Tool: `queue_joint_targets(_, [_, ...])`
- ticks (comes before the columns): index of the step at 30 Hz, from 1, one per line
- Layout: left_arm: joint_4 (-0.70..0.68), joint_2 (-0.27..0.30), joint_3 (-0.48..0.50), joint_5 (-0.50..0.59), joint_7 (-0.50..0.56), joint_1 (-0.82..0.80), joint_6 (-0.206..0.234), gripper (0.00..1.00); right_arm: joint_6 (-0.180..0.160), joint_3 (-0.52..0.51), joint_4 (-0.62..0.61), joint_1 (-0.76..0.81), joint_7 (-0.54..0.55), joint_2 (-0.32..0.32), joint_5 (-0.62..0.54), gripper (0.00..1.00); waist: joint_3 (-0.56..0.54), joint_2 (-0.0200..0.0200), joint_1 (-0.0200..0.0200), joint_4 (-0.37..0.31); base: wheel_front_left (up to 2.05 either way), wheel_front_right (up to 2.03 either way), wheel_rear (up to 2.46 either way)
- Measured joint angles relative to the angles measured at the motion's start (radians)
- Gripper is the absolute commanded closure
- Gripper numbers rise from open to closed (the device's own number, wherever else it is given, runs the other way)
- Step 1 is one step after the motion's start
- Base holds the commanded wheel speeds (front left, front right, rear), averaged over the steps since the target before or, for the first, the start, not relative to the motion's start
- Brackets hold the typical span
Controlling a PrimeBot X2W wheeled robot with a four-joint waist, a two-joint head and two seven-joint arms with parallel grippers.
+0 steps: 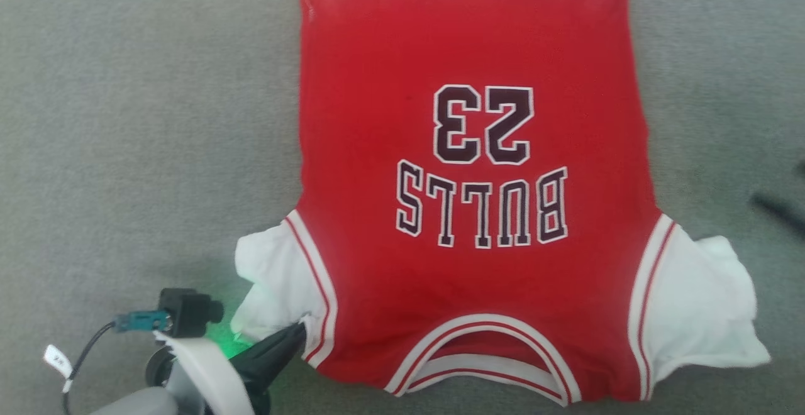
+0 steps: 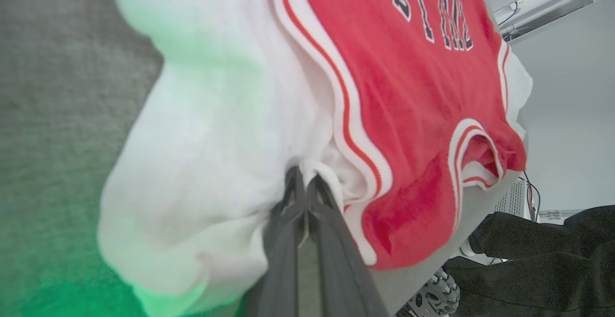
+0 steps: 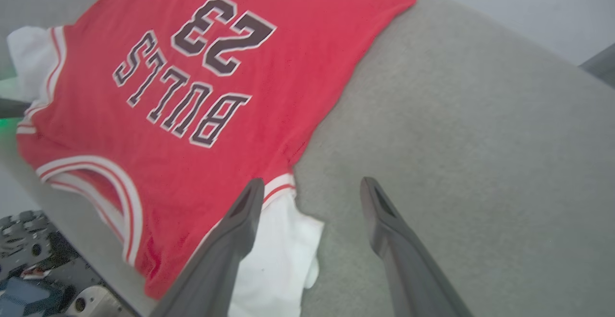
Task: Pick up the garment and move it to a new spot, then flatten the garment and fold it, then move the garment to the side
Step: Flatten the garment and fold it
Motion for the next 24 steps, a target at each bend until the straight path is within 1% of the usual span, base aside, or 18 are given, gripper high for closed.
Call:
queue_joint_targets(2, [-0.002, -0.016, -0.003, 0.009, 0.001, -0.015, 0.001, 1.0, 0.0, -0.03, 0.039, -0.059, 0.03, 0.006, -0.017, 0.0, 0.006, 0.0, 0.0, 0.019, 0.0, 0.0, 0.0])
queue_joint_targets(4, [-0.005, -0.034, -0.006, 0.016, 0.006, -0.033, 0.002, 1.0, 0.0, -0.035, 0.103, -0.14, 0.064, 0.038, -0.053, 0.0, 0.014, 0.0, 0.0, 0.042, 0.0, 0.0, 0.0])
queue_joint_targets(7, [-0.01, -0.061, -0.014, 0.032, 0.012, -0.062, 0.002, 1.0, 0.0, -0.005, 0.222, -0.296, 0.122, 0.108, -0.121, 0.0, 0.032, 0.0, 0.0, 0.079, 0.0, 0.0, 0.0])
queue_joint_targets(11, [-0.017, -0.099, -0.027, 0.058, 0.023, -0.097, 0.002, 1.0, 0.0, 0.058, 0.388, -0.489, 0.244, 0.197, -0.185, 0.0, 0.062, 0.0, 0.0, 0.137, 0.0, 0.0, 0.0])
queue_joint_targets(15, [-0.034, -0.123, -0.037, 0.079, 0.021, -0.127, 0.002, 1.0, 0.0, 0.086, 0.553, -0.697, 0.348, 0.249, -0.275, 0.0, 0.114, 0.0, 0.0, 0.186, 0.0, 0.0, 0.0])
queue_joint_targets(17, [-0.041, -0.141, -0.043, 0.086, 0.021, -0.143, 0.001, 1.0, 0.0, 0.09, 0.635, -0.781, 0.376, 0.275, -0.337, 0.0, 0.138, 0.0, 0.0, 0.215, 0.0, 0.0, 0.0])
queue_joint_targets(20, [-0.047, -0.168, -0.049, 0.107, 0.021, -0.164, 0.001, 1.0, 0.0, 0.078, 0.766, -0.893, 0.385, 0.299, -0.416, 0.0, 0.171, 0.0, 0.0, 0.257, 0.0, 0.0, 0.0])
queue_joint_targets(24, [-0.054, -0.19, -0.053, 0.112, 0.021, -0.18, -0.002, 1.0, 0.0, 0.065, 0.916, -0.977, 0.413, 0.354, -0.493, 0.0, 0.211, 0.0, 0.0, 0.304, 0.0, 0.0, 0.0])
